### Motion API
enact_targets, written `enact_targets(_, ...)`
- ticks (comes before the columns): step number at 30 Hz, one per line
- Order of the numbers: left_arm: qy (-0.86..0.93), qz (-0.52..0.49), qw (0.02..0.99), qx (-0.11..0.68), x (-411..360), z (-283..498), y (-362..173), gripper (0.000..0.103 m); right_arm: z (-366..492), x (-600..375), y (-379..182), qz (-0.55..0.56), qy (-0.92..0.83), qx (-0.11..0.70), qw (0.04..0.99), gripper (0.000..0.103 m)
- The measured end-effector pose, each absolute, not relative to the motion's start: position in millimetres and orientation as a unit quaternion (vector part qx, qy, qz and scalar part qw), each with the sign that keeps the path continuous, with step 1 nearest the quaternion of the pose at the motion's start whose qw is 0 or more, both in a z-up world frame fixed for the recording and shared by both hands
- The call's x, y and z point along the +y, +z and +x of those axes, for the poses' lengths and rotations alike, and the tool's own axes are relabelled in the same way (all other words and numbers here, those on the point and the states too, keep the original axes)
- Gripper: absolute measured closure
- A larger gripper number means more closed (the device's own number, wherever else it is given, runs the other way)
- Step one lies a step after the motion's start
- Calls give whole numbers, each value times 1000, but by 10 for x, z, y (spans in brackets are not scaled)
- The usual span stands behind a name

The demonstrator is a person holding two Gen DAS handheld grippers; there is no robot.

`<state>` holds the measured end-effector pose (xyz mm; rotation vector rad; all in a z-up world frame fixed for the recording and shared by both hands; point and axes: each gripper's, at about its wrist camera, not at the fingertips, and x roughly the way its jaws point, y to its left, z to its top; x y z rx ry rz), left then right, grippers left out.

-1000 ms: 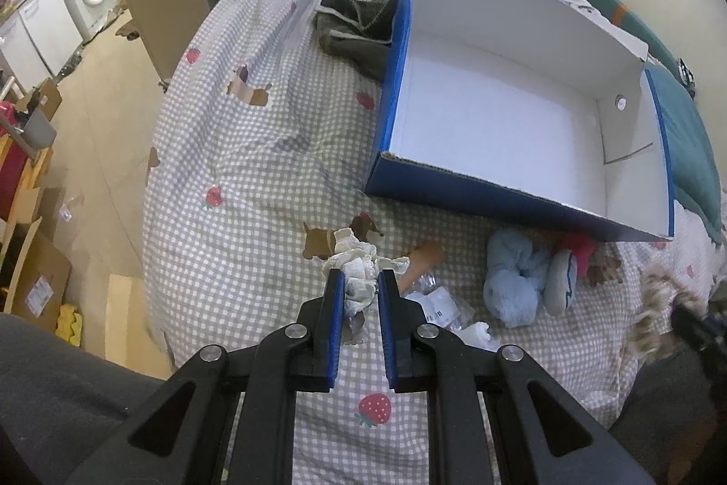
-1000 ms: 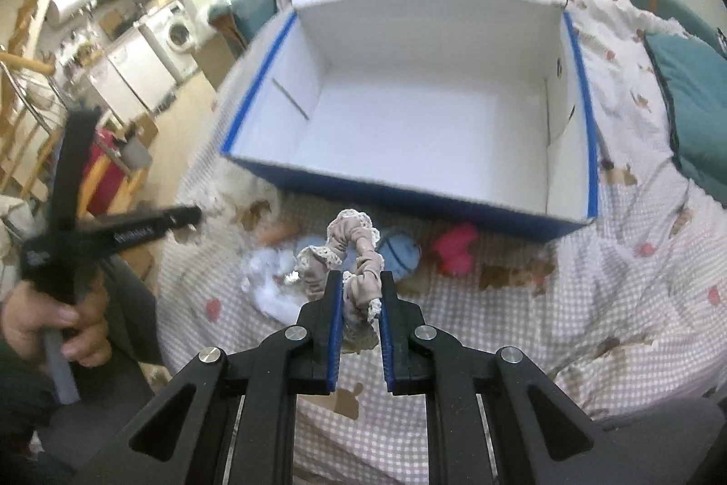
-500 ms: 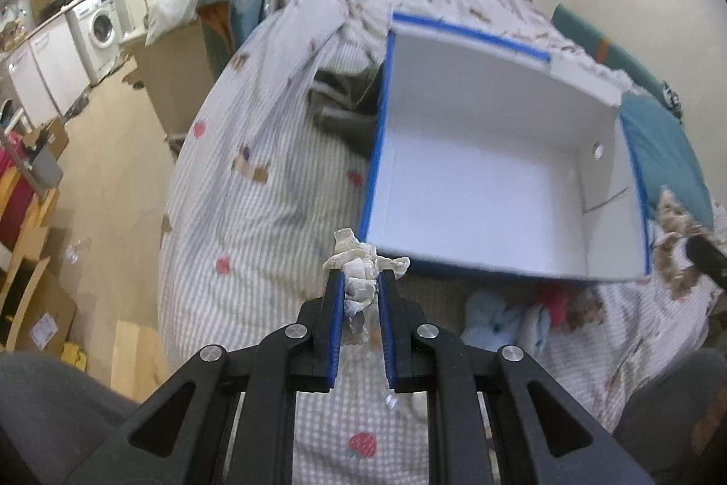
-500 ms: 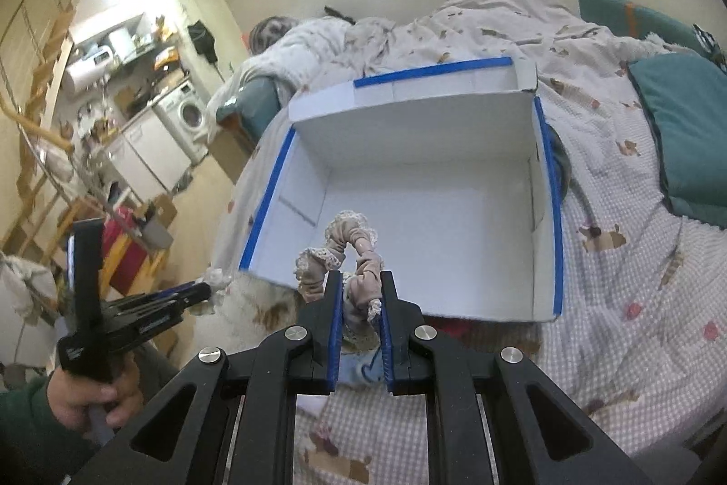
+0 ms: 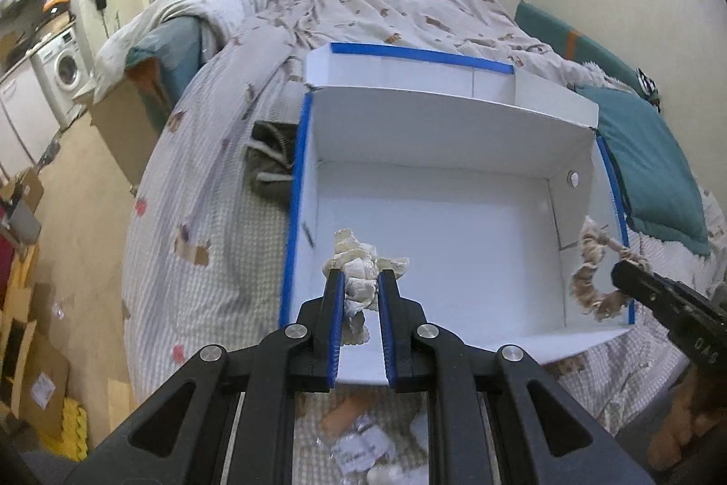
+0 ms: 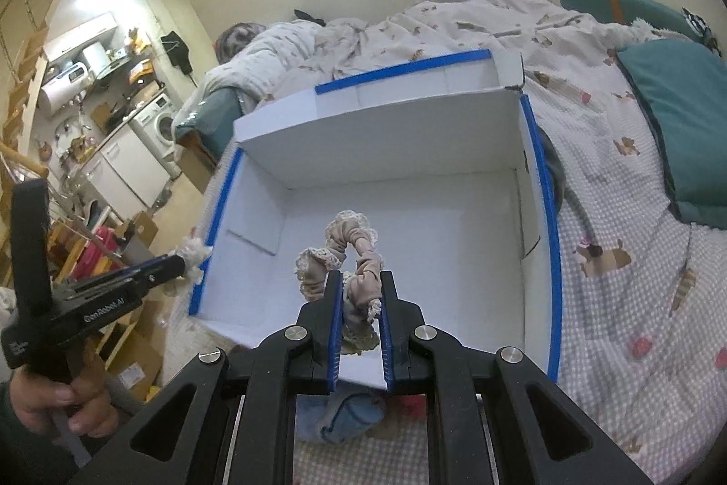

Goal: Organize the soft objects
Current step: 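Carry both held scrunchies up and over into the white box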

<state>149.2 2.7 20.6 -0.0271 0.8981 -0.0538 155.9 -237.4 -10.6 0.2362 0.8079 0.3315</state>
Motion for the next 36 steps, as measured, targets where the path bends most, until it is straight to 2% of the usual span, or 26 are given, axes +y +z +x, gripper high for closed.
enact_targets(10, -30, 16, 897, 440, -202, 1830, -81, 89, 1825, -2305, -378, 107, 153, 413, 891, 88)
enact_targets(23, -37, 7, 885, 464, -224, 1913, -464, 89, 1897, -2108, -686, 76, 142, 449, 879, 88)
enact_targets(36, -33, 5, 877, 479, -239, 1948, -550, 89, 1925, -2066, -809, 65, 133, 469, 871, 87)
